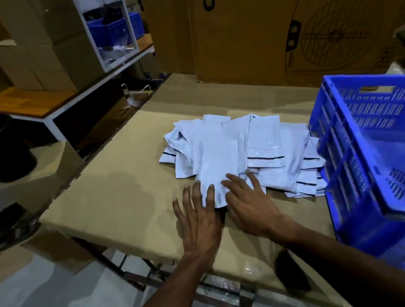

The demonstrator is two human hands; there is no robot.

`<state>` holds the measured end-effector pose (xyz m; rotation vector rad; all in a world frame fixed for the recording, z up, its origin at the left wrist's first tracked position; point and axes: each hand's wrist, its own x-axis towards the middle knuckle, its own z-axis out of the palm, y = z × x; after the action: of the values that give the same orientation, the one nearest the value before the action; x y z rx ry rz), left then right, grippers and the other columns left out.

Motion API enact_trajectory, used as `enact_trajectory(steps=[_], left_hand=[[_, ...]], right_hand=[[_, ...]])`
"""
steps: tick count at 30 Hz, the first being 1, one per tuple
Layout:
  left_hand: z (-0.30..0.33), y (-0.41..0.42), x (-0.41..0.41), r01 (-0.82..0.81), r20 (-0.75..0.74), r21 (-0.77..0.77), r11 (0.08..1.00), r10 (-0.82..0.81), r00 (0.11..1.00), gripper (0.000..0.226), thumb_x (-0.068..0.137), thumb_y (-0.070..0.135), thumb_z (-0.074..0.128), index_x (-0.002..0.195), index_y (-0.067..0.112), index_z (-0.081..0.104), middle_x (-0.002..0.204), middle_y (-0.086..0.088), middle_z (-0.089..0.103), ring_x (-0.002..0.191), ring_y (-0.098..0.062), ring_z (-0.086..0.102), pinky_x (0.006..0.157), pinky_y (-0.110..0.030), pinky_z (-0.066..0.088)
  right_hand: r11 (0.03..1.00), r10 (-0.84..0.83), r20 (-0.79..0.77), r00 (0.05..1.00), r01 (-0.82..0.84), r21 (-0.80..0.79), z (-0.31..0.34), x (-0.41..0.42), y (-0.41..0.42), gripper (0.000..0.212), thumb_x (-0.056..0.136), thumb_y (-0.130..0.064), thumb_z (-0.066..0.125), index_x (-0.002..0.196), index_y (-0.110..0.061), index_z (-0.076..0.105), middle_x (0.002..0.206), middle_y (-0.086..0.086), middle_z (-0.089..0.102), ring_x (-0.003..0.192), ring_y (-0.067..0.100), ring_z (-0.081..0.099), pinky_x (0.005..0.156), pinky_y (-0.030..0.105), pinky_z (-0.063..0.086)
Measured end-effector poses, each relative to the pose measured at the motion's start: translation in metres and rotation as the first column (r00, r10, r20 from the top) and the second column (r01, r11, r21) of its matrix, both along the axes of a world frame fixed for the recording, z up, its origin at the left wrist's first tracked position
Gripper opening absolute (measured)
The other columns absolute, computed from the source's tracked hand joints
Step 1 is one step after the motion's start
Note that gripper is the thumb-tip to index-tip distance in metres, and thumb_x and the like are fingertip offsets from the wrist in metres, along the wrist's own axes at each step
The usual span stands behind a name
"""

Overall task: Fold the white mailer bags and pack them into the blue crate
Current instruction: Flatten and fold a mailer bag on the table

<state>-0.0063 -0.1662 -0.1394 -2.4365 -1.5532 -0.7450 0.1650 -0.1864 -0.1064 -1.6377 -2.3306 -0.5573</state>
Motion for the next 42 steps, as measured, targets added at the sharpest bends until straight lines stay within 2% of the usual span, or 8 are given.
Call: enact_trajectory(steps=[6, 14, 20, 24, 31, 35, 38, 42], left_hand=[[-0.006, -0.002, -0.025, 0.089, -0.062, -0.248, 0.965, -0.108, 0.992, 0.083, 0.069, 0.026, 0.074, 0.147, 0.036, 0.047, 0.155, -0.012, 0.04, 0.14, -0.039, 0.036, 0.109, -0.062, 0.033], [-0.009, 0.005, -0.076, 0.359, -0.18, -0.356, 0.863, -0.44, 0.88, 0.081, 0.084, 0.023, 0.045, 0.156, 0.05, 0.019, 0.163, -0.006, 0.027, 0.144, -0.034, 0.032, 0.103, -0.062, 0.036], [-0.003, 0.025, -0.087, 0.416, -0.292, -0.311, 0.855, -0.502, 0.814, 0.096, 0.073, 0.021, 0.079, 0.154, 0.038, 0.03, 0.157, -0.011, 0.041, 0.131, -0.033, 0.052, 0.1, -0.048, 0.049], [0.002, 0.04, -0.097, 0.386, -0.278, -0.339, 0.858, -0.483, 0.83, 0.09, 0.057, 0.005, 0.08, 0.143, 0.02, 0.055, 0.149, -0.017, 0.05, 0.119, -0.037, 0.061, 0.096, -0.043, 0.055], [0.026, 0.043, -0.077, 0.367, -0.162, -0.185, 0.911, -0.397, 0.903, 0.049, 0.067, 0.003, 0.068, 0.115, 0.01, 0.074, 0.117, -0.011, 0.073, 0.105, -0.027, 0.071, 0.095, -0.057, 0.05], [0.023, 0.003, -0.024, 0.444, 0.13, -0.319, 0.837, -0.425, 0.896, 0.05, 0.09, 0.024, 0.033, 0.121, 0.005, 0.067, 0.125, -0.012, 0.068, 0.116, -0.028, 0.064, 0.104, -0.046, 0.044], [-0.002, -0.014, -0.011, 0.393, 0.056, -0.392, 0.832, -0.405, 0.913, 0.056, 0.099, 0.03, 0.024, 0.141, 0.008, 0.054, 0.146, -0.008, 0.055, 0.138, -0.024, 0.047, 0.118, -0.041, 0.024], [-0.018, -0.017, -0.012, 0.268, -0.148, -0.366, 0.891, -0.34, 0.929, 0.051, 0.099, 0.036, 0.034, 0.14, 0.017, 0.059, 0.145, 0.001, 0.057, 0.136, -0.019, 0.051, 0.115, -0.042, 0.033]], right_hand=[[0.977, 0.172, -0.218, 0.961, -0.194, -0.085, 0.011, -0.006, -0.039, 0.032, 0.095, -0.04, 0.052, 0.106, -0.011, 0.059, 0.135, 0.012, 0.054, 0.139, 0.031, 0.038, 0.113, 0.053, 0.03], [0.973, 0.078, 0.135, 0.988, -0.046, -0.225, 0.011, 0.024, -0.035, 0.065, 0.083, -0.007, 0.035, 0.148, -0.011, 0.042, 0.16, 0.015, 0.028, 0.151, 0.036, 0.015, 0.116, 0.063, 0.02], [0.913, 0.068, 0.118, 0.991, -0.014, -0.409, -0.008, 0.012, -0.042, 0.062, 0.081, -0.019, 0.036, 0.14, -0.011, 0.053, 0.139, 0.014, 0.057, 0.129, 0.033, 0.055, 0.109, 0.054, 0.036], [0.824, -0.162, 0.008, 0.987, 0.14, -0.549, -0.036, -0.011, -0.062, 0.065, 0.079, -0.027, 0.043, 0.143, -0.02, 0.047, 0.148, 0.009, 0.05, 0.132, 0.031, 0.053, 0.086, 0.058, 0.055], [0.771, -0.39, -0.151, 0.908, 0.233, -0.593, -0.023, -0.053, -0.078, 0.088, 0.079, -0.062, -0.007, 0.159, -0.025, -0.002, 0.164, 0.001, -0.021, 0.15, 0.023, -0.021, 0.118, 0.059, -0.011], [0.849, -0.42, -0.295, 0.858, 0.257, -0.462, -0.014, -0.051, -0.064, 0.082, 0.086, -0.051, 0.0, 0.155, -0.018, 0.028, 0.163, 0.002, 0.025, 0.151, 0.017, 0.018, 0.119, 0.053, -0.01], [0.841, -0.376, -0.276, 0.884, 0.201, -0.502, -0.022, -0.037, -0.056, 0.074, 0.098, -0.048, 0.0, 0.15, -0.012, 0.039, 0.157, 0.005, 0.037, 0.145, 0.021, 0.035, 0.12, 0.049, 0.003], [0.84, -0.377, -0.21, 0.902, 0.237, -0.488, -0.042, -0.025, -0.062, 0.059, 0.105, -0.044, 0.013, 0.151, -0.018, 0.04, 0.156, -0.001, 0.04, 0.141, 0.021, 0.041, 0.114, 0.043, 0.018]])
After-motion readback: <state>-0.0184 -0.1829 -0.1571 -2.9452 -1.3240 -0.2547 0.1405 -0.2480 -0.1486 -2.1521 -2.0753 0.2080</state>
